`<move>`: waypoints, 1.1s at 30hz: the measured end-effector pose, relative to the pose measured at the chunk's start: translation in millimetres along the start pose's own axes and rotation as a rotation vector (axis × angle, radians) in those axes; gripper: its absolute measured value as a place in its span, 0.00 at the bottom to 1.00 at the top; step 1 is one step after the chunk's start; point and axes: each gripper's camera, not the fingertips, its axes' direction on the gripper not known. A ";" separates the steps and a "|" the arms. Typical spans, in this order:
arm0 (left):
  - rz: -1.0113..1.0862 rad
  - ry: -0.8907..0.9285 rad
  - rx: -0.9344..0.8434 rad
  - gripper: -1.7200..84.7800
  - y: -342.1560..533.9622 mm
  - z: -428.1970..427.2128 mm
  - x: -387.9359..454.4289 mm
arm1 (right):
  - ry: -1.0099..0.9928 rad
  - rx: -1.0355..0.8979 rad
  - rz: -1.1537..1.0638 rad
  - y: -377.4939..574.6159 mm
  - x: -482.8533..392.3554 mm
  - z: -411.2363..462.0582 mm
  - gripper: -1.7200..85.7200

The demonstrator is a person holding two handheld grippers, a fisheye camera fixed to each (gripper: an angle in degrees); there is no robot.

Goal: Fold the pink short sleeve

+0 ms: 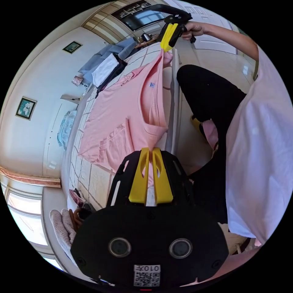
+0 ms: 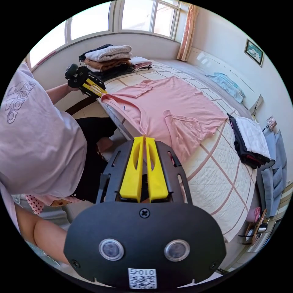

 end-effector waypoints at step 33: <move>-0.088 0.344 -0.348 0.04 -83.3 121.5 -417.8 | 0.199 -0.241 0.119 -195.5 217.2 56.4 0.05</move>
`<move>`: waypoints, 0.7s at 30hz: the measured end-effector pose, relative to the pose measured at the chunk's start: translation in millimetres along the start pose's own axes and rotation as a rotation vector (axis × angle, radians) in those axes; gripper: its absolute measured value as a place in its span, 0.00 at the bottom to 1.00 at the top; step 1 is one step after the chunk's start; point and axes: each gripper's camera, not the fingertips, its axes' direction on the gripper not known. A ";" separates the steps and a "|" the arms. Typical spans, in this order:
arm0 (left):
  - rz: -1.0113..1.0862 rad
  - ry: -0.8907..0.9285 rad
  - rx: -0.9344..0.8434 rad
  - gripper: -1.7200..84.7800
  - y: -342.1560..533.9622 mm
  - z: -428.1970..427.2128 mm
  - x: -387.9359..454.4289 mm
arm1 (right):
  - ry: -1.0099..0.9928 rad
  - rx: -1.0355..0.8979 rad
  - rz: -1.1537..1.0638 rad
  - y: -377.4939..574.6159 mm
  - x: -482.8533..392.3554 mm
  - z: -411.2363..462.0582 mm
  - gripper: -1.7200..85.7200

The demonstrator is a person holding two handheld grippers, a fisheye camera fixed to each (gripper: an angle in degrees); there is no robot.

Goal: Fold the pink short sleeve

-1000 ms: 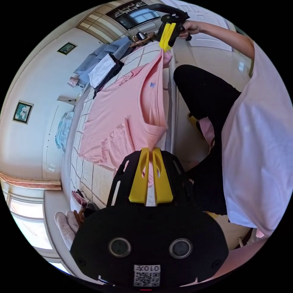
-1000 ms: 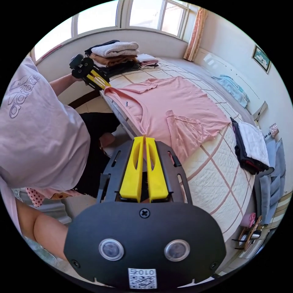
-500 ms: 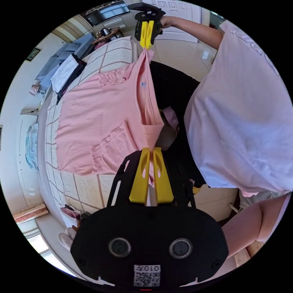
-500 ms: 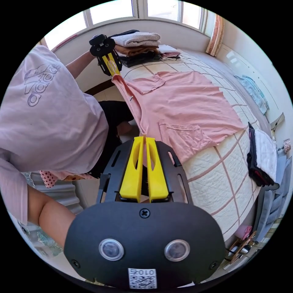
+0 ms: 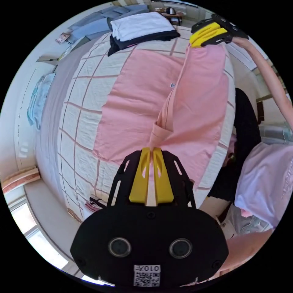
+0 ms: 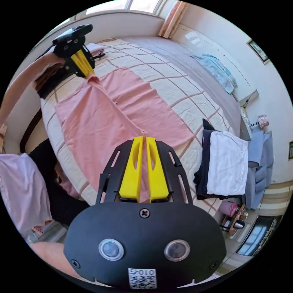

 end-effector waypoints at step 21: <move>-0.793 0.190 0.675 0.17 338.6 92.7 131.0 | -0.385 0.387 0.651 319.8 -20.5 32.0 0.15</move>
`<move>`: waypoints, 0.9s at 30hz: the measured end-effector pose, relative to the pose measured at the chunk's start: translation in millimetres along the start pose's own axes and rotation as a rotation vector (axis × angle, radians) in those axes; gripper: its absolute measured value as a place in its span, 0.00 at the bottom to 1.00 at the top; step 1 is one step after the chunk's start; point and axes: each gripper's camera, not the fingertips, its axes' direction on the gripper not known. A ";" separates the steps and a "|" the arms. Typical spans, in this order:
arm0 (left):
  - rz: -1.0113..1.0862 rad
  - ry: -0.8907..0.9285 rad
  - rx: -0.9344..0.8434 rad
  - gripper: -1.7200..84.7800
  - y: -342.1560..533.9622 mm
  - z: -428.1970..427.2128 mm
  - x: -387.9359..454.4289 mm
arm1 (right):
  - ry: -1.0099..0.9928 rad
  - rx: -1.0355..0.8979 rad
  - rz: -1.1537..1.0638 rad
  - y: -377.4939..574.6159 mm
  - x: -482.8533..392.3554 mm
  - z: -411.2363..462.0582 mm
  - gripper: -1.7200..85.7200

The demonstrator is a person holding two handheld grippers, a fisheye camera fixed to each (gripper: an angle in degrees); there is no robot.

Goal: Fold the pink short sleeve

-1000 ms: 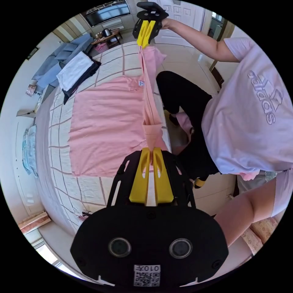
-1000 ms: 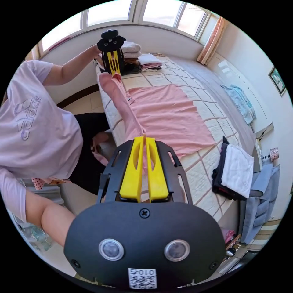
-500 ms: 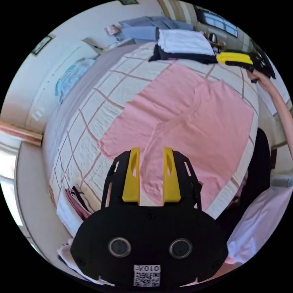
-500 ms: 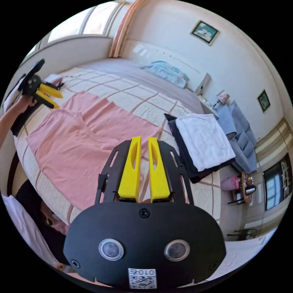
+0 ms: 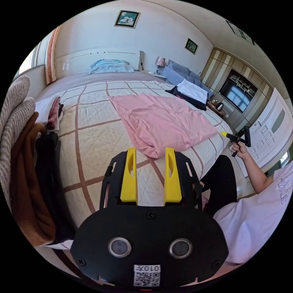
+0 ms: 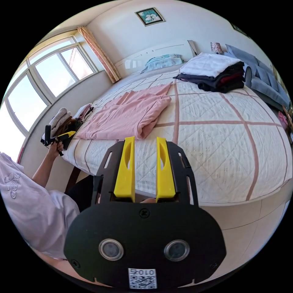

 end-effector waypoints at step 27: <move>0.300 0.069 -0.164 0.02 10.3 -22.1 1.1 | -0.030 -0.173 -0.149 -46.8 10.6 -8.3 0.07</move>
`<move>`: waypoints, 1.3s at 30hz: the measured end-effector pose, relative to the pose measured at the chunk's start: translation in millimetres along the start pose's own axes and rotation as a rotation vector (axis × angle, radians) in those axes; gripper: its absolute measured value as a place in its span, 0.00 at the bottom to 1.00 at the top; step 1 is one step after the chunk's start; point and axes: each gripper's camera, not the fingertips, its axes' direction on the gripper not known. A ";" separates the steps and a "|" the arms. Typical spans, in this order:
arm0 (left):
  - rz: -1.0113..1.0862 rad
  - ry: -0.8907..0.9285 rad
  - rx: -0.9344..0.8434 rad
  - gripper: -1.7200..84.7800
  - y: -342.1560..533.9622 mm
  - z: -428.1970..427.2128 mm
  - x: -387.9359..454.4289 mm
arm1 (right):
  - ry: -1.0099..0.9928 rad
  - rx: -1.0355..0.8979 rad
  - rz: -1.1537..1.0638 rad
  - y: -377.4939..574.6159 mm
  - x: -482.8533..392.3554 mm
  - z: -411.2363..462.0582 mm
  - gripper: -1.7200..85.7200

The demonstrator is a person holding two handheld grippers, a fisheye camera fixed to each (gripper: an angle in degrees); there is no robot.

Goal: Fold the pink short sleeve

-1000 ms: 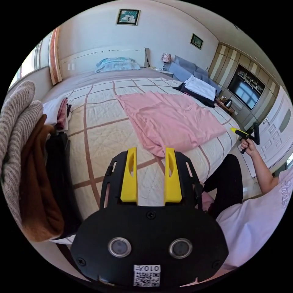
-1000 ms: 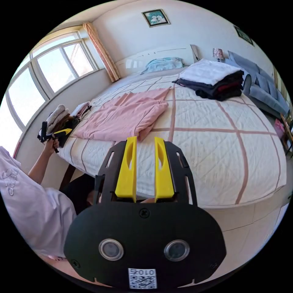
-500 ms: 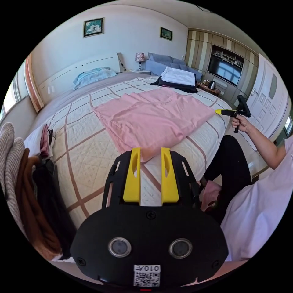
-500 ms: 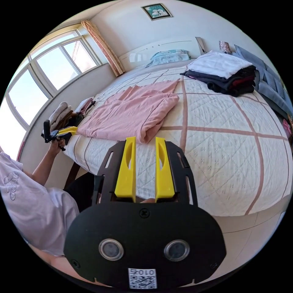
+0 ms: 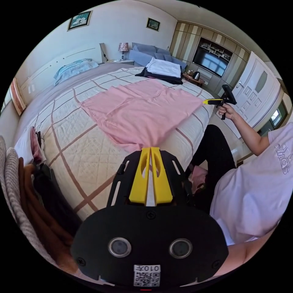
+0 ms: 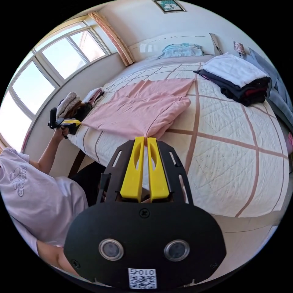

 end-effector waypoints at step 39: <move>0.243 -0.063 -0.269 0.07 -125.0 36.7 3.1 | -0.093 -0.028 0.077 -0.3 20.0 34.7 0.07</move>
